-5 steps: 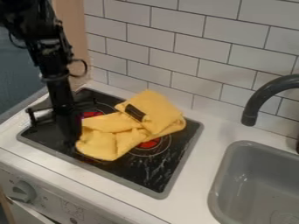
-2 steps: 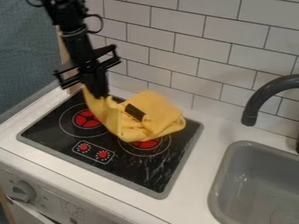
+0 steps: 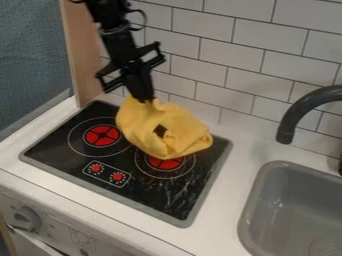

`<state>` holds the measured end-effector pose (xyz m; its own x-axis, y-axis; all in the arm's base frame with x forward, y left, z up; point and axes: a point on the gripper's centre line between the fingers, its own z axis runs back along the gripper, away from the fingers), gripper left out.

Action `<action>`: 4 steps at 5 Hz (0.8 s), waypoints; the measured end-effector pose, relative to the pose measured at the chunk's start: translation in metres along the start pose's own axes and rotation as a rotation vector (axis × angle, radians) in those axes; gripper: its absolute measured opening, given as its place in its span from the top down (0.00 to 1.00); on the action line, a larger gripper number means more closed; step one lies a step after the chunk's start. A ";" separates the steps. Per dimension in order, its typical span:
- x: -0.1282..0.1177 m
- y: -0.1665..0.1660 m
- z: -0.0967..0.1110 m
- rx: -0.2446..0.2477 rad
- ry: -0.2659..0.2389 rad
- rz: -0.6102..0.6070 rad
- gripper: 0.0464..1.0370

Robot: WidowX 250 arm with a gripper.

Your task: Fold the cloth from bottom left to top right

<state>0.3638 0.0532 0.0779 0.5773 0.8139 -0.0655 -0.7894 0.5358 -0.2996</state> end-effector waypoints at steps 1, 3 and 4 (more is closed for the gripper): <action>-0.002 -0.013 -0.019 -0.003 -0.038 0.005 0.99; -0.008 -0.026 -0.048 0.002 -0.068 -0.003 0.99; -0.004 -0.026 -0.058 0.012 -0.065 0.011 0.98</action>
<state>0.3939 0.0228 0.0312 0.5543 0.8323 -0.0069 -0.7982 0.5292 -0.2877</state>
